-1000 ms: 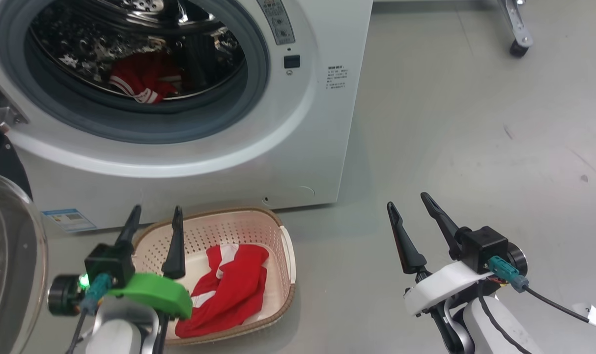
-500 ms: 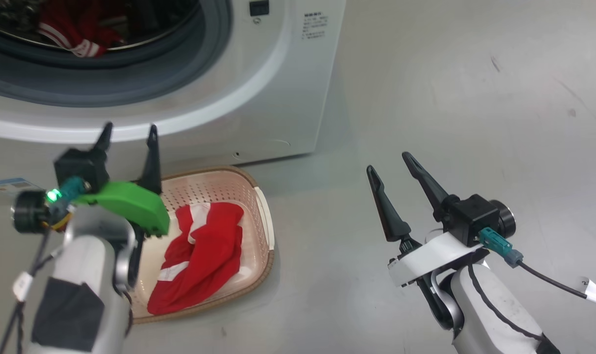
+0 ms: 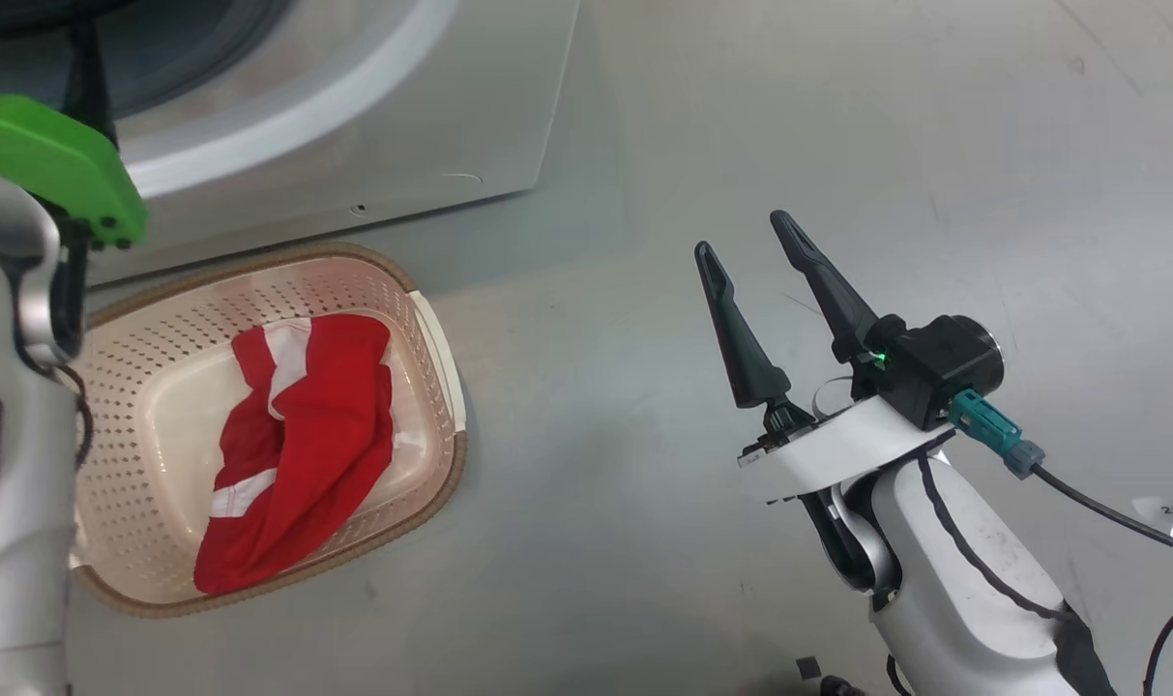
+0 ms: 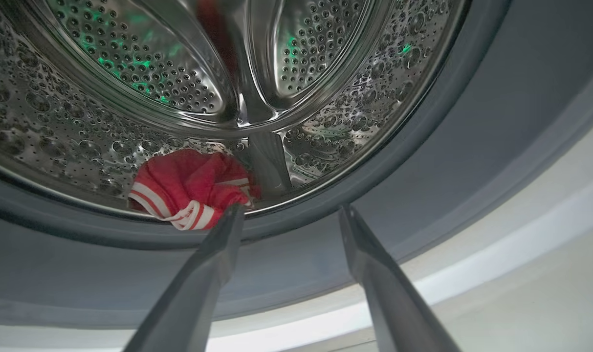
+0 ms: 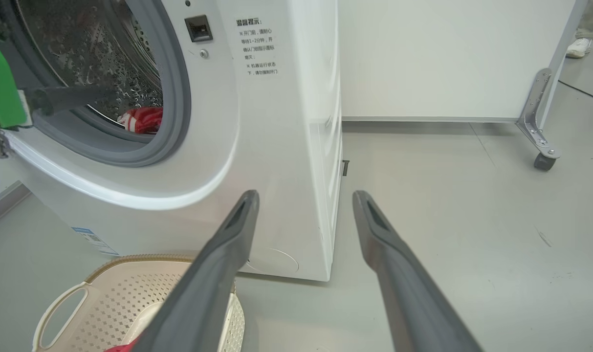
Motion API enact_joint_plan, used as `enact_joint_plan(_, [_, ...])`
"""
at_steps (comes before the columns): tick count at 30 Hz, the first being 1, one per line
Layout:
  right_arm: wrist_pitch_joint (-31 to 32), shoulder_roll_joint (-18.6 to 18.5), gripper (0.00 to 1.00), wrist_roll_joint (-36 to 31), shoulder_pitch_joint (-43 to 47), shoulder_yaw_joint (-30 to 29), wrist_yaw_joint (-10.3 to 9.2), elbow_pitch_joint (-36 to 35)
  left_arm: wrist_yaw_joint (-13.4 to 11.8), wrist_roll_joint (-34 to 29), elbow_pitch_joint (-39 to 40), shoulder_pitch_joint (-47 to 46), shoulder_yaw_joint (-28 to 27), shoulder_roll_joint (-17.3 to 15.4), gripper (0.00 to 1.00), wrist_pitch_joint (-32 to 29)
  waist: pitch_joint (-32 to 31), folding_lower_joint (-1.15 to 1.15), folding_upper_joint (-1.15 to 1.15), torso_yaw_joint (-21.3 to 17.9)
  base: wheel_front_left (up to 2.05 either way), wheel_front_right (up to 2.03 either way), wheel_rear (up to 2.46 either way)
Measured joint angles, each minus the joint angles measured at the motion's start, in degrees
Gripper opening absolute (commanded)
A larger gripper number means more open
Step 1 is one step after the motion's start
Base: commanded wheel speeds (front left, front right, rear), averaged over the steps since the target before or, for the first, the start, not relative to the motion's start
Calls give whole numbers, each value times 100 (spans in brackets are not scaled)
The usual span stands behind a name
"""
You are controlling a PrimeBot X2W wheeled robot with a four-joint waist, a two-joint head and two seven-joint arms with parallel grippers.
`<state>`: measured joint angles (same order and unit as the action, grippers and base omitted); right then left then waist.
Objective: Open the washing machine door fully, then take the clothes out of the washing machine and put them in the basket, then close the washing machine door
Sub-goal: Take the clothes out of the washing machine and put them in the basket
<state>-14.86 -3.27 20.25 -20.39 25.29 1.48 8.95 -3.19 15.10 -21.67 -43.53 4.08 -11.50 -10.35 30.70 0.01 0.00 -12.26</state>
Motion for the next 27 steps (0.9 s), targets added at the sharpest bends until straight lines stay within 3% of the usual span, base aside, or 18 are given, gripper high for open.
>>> enact_joint_plan(9, [0,2,100,305,-395,300,-21,-155,23,-68,-421,-774,-270,-761,100,-371,658,0,0,-388,0,0,0])
enact_joint_plan(27, [0,9,100,546,-623,587,-164,-210,100,-260,-755,-1961,-510,-1560,100,-691,1352,0,0,-1030,0,0,0])
